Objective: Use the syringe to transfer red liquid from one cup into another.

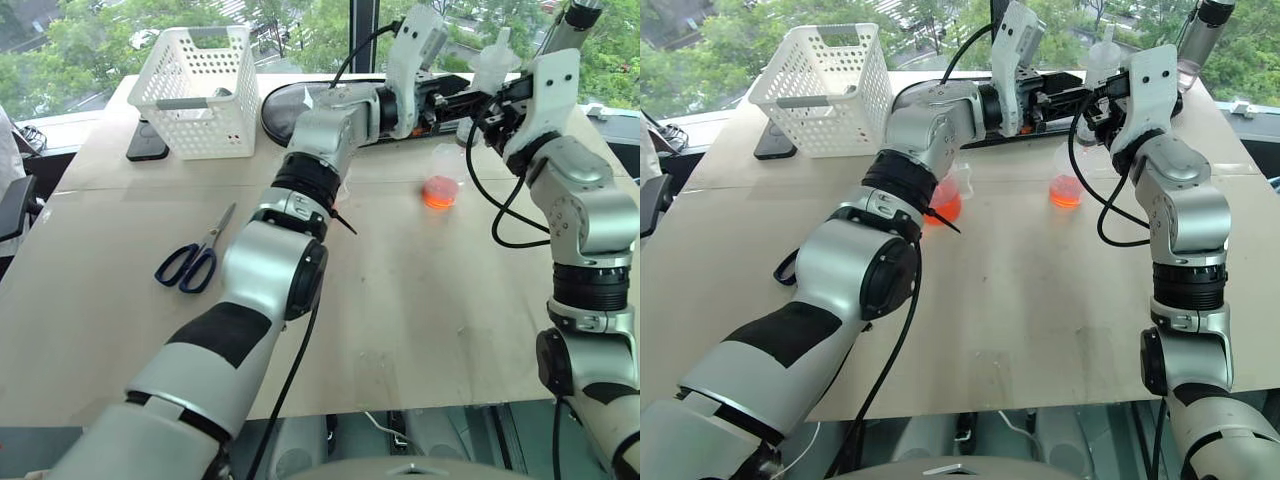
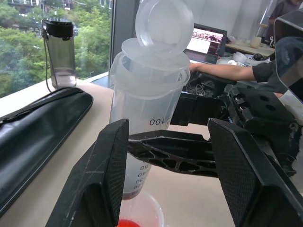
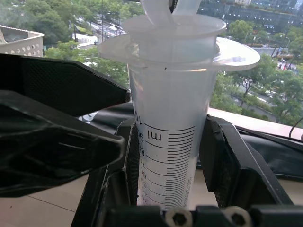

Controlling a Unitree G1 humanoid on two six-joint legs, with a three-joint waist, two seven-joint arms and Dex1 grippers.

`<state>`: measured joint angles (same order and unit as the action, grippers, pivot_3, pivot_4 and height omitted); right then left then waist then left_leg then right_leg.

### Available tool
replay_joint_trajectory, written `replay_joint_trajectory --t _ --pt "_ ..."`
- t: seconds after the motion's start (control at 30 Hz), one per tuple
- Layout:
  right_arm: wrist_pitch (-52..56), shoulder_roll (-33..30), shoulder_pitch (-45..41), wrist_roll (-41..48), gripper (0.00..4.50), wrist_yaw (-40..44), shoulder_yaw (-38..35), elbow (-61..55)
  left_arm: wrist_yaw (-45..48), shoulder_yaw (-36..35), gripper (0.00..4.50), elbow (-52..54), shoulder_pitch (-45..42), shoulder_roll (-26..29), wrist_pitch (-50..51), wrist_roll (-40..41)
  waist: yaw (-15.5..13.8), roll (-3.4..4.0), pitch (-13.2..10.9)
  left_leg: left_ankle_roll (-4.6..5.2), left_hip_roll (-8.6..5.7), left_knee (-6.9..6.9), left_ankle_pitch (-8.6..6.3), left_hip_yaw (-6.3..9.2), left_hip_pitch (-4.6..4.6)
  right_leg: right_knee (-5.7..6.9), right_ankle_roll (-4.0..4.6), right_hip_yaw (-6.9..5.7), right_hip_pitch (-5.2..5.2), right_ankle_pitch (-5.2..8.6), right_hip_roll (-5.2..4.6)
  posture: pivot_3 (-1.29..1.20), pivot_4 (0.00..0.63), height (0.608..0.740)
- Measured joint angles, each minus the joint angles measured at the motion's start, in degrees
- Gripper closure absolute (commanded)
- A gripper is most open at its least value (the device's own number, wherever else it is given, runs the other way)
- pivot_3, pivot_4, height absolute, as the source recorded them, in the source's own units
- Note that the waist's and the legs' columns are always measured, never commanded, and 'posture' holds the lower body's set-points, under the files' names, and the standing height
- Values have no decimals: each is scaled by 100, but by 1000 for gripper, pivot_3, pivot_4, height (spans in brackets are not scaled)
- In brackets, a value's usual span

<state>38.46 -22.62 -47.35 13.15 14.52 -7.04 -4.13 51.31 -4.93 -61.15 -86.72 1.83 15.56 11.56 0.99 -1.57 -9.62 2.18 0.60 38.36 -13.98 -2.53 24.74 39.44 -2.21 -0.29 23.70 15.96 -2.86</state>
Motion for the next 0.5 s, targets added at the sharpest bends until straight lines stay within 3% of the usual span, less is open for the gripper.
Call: replay_joint_trajectory --t 0.5 --pt "3 -1 98 -87 3115 90 260 -246 -298 -132 1838 -260 -53 -81 -443 -17 -21 0 0 0 -1 1 0 0 4 -3 0 -2 0 0 -1 0 150 724"
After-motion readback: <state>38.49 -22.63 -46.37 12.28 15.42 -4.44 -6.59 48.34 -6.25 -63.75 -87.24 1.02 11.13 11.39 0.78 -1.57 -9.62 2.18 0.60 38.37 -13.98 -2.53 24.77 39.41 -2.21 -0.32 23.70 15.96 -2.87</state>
